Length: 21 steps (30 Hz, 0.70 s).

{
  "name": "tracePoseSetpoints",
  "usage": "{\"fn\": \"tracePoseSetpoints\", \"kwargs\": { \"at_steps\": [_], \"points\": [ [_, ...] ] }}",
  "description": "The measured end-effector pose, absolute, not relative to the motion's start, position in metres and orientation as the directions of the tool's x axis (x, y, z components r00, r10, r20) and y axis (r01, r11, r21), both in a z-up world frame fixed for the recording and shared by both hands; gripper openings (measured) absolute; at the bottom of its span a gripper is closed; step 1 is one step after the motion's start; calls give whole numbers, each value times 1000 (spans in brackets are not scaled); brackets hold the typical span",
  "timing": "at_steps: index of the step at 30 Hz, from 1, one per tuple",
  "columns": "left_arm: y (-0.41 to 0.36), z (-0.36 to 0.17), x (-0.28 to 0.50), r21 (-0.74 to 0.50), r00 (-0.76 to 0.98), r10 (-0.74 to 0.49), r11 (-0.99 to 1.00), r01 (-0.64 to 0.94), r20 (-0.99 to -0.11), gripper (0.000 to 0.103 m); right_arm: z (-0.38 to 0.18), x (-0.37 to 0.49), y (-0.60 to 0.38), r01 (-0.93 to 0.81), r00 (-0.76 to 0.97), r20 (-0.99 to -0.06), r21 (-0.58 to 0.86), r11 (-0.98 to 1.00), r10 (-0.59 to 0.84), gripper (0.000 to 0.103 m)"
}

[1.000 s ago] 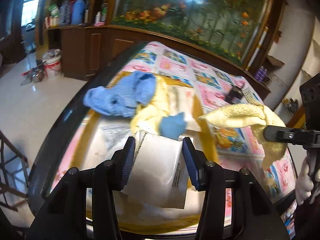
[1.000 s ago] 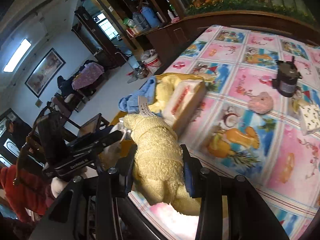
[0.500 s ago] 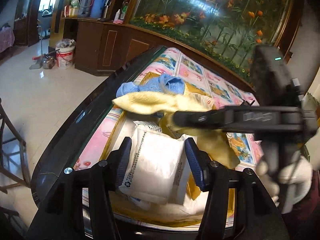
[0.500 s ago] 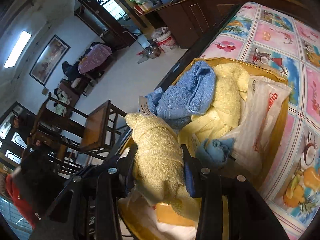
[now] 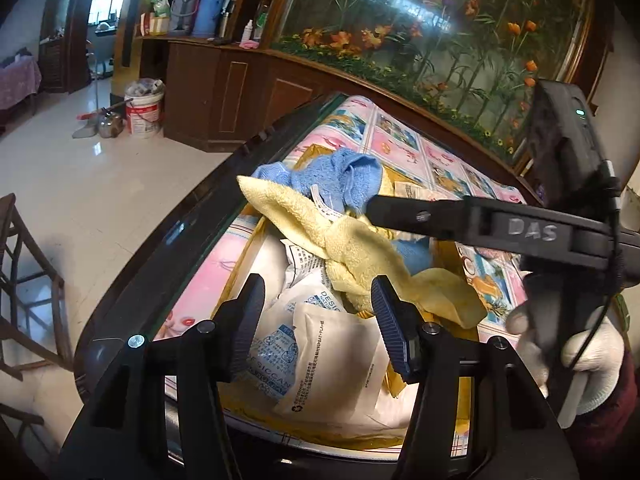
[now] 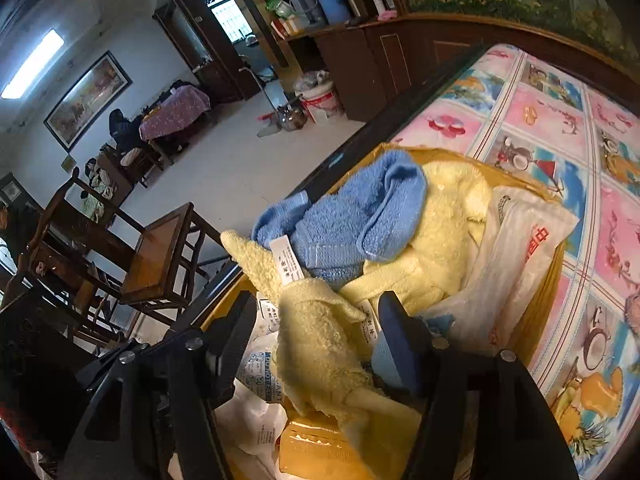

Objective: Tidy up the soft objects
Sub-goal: 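Move both tools from the tray back toward the remaining items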

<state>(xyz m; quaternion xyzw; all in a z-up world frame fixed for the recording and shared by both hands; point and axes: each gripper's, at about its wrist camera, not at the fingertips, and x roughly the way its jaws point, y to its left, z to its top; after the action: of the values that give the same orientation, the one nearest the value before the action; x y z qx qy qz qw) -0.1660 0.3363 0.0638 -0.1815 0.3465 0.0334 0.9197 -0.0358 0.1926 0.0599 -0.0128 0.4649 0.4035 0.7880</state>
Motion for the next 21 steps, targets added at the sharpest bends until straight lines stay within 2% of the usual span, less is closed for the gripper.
{"fn": "tracePoseSetpoints", "kwargs": {
  "at_steps": [4, 6, 8, 21],
  "points": [
    [322, 77, -174, -200, 774, 52, 953, -227, -632, 57, 71, -38, 172, -643, 281, -713, 357, 678, 642, 65],
    [311, 82, -176, -121, 773, 130, 958, -259, -621, 72, 72, -41, 160, -635, 297, -706, 356, 686, 642, 65],
    [299, 89, -180, -58, 782, 185, 961, -271, -595, 73, 70, -41, 147, -623, 298, -705, 367, 690, 644, 67],
    [226, 101, -179, 107, 776, 221, 975, -196, -590, 73, 65, -49, 40, -494, 360, -676, 447, 746, 643, 67]
  ]
}}
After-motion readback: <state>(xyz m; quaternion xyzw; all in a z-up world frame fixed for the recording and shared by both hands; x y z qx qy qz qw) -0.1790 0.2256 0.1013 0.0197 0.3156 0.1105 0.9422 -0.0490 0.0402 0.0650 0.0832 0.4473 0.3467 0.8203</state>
